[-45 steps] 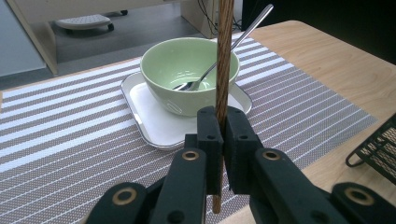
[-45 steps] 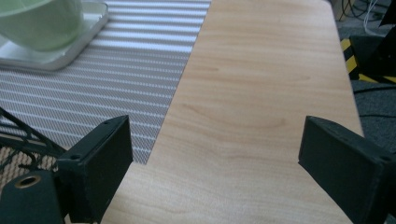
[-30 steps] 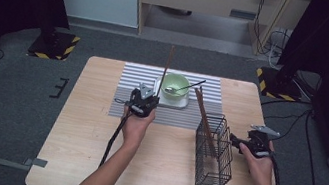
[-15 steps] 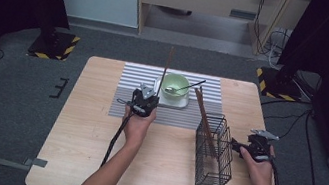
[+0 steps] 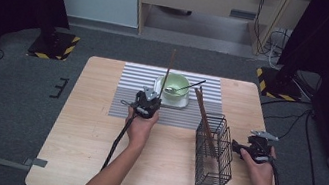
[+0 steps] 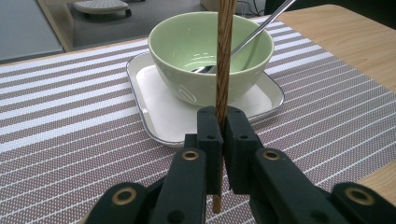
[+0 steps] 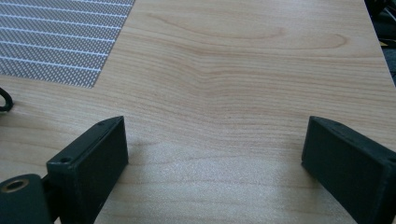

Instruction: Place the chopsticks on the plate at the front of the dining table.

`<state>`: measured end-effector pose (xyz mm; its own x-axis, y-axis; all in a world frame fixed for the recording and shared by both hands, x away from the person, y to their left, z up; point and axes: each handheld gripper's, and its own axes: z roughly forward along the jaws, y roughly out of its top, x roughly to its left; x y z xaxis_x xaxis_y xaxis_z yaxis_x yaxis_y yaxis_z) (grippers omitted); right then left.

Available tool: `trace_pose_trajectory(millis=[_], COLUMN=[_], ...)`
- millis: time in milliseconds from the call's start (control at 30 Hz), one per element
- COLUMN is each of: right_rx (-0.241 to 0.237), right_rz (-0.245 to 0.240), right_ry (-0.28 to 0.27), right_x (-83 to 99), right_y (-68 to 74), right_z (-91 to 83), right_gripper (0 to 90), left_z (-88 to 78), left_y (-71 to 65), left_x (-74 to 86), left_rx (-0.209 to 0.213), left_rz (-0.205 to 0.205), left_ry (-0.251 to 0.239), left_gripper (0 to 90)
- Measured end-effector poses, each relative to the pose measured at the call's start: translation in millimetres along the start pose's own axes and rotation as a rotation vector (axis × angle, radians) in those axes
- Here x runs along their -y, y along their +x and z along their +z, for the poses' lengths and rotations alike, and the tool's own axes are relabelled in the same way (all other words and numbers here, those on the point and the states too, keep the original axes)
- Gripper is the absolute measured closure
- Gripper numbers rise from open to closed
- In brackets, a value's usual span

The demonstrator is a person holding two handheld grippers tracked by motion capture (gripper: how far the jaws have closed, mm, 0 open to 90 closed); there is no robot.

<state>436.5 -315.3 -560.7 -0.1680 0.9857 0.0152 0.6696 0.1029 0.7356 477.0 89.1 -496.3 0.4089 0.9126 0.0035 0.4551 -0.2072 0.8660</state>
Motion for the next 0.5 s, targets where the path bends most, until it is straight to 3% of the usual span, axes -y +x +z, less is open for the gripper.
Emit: trace_pose_trajectory(millis=[500], right_rx=[0.007], right_rz=[0.006], right_ry=[0.005], right_x=[1.0], right_y=[1.5], right_z=[-0.7], right_gripper=[5.7], left_z=[3.2], left_y=[-4.4], left_x=[5.3], left_rx=[-0.001], left_rz=[0.001], left_ry=[0.007], left_gripper=[85.7])
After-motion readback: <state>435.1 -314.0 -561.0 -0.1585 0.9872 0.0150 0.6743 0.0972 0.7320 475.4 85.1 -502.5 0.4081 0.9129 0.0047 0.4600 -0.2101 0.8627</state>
